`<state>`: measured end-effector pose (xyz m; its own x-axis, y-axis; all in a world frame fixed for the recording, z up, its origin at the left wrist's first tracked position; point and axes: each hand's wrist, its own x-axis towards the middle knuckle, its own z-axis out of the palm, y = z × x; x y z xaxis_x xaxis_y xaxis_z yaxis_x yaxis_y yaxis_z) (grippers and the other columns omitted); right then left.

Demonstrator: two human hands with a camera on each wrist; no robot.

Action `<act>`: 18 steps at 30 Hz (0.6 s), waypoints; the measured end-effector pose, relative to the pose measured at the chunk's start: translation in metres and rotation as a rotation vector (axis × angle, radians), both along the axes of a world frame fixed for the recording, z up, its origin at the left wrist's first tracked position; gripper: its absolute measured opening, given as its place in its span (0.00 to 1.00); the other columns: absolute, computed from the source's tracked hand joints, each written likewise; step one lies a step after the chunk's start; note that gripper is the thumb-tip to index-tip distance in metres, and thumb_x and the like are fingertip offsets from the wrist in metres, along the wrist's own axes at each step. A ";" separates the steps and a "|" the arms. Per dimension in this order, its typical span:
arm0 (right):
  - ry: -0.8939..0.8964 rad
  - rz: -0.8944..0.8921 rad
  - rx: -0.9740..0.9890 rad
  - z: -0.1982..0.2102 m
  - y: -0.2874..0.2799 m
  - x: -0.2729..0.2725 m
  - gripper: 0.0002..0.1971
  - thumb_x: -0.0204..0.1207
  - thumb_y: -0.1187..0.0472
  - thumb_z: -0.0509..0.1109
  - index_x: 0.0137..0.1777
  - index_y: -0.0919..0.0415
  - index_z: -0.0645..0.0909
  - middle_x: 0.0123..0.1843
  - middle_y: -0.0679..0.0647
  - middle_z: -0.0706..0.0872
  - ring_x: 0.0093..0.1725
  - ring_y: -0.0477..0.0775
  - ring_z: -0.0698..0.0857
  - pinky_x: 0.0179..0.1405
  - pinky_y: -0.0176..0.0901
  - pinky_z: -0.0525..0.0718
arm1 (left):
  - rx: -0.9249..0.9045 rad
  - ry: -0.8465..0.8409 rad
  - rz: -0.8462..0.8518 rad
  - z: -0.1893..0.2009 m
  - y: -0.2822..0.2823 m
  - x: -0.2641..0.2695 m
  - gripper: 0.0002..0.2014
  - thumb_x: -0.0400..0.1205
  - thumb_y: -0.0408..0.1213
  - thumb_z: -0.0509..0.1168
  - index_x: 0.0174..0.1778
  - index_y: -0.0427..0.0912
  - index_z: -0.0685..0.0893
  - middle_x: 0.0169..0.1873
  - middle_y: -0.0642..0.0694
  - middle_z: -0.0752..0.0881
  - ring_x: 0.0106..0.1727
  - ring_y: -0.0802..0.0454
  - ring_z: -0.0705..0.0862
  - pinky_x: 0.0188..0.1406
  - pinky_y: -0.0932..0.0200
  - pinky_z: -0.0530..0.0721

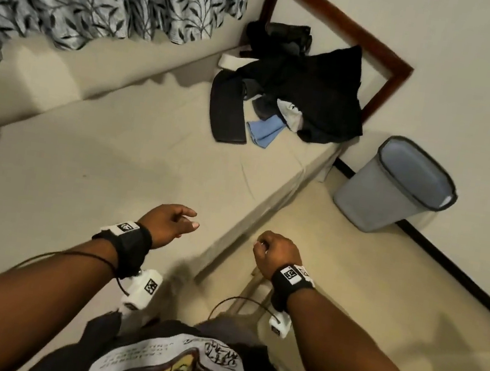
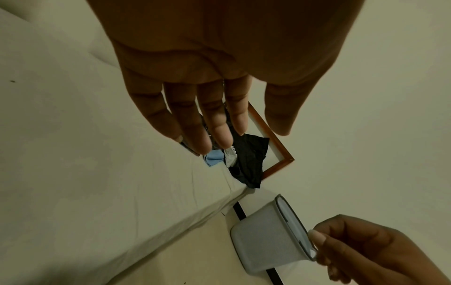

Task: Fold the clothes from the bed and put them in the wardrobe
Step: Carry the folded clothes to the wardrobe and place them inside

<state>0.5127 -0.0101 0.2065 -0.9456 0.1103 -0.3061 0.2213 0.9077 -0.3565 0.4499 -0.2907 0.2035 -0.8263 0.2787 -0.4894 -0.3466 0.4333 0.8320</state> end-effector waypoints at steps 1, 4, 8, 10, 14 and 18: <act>0.013 -0.016 -0.007 0.000 0.003 -0.009 0.14 0.78 0.48 0.62 0.51 0.53 0.87 0.50 0.55 0.91 0.50 0.63 0.87 0.47 0.49 0.84 | -0.010 0.020 -0.009 0.004 0.005 -0.014 0.09 0.82 0.39 0.75 0.57 0.48 0.86 0.39 0.48 0.87 0.41 0.47 0.85 0.49 0.57 0.83; -0.015 -0.008 0.002 -0.003 0.026 -0.057 0.11 0.78 0.51 0.64 0.50 0.53 0.86 0.50 0.54 0.91 0.49 0.62 0.86 0.45 0.48 0.83 | 0.019 0.045 0.000 0.009 0.036 -0.072 0.10 0.83 0.38 0.74 0.59 0.46 0.86 0.40 0.47 0.86 0.40 0.47 0.84 0.47 0.59 0.83; -0.048 0.018 0.003 -0.027 0.078 -0.149 0.13 0.76 0.51 0.62 0.51 0.53 0.86 0.49 0.55 0.91 0.48 0.63 0.87 0.41 0.46 0.81 | 0.039 0.051 0.004 -0.004 0.092 -0.159 0.08 0.82 0.40 0.75 0.56 0.51 0.87 0.39 0.50 0.86 0.38 0.52 0.84 0.50 0.57 0.84; -0.068 0.005 0.001 -0.044 0.111 -0.208 0.13 0.76 0.51 0.62 0.52 0.53 0.87 0.50 0.56 0.91 0.50 0.63 0.87 0.40 0.44 0.77 | 0.023 0.041 -0.017 -0.021 0.133 -0.211 0.09 0.81 0.42 0.76 0.55 0.52 0.87 0.40 0.51 0.88 0.36 0.57 0.84 0.48 0.61 0.80; -0.058 -0.010 -0.030 -0.090 0.183 -0.351 0.17 0.78 0.48 0.59 0.52 0.56 0.86 0.52 0.59 0.91 0.54 0.67 0.87 0.47 0.48 0.80 | 0.024 -0.005 -0.027 -0.059 0.225 -0.326 0.10 0.80 0.44 0.77 0.55 0.56 0.87 0.42 0.52 0.88 0.38 0.59 0.84 0.50 0.62 0.78; -0.124 -0.074 -0.038 -0.132 0.268 -0.494 0.13 0.85 0.50 0.63 0.56 0.57 0.85 0.55 0.57 0.90 0.56 0.65 0.87 0.53 0.50 0.84 | 0.062 -0.077 0.133 -0.091 0.323 -0.452 0.11 0.79 0.42 0.77 0.56 0.52 0.87 0.40 0.51 0.87 0.42 0.54 0.86 0.56 0.52 0.85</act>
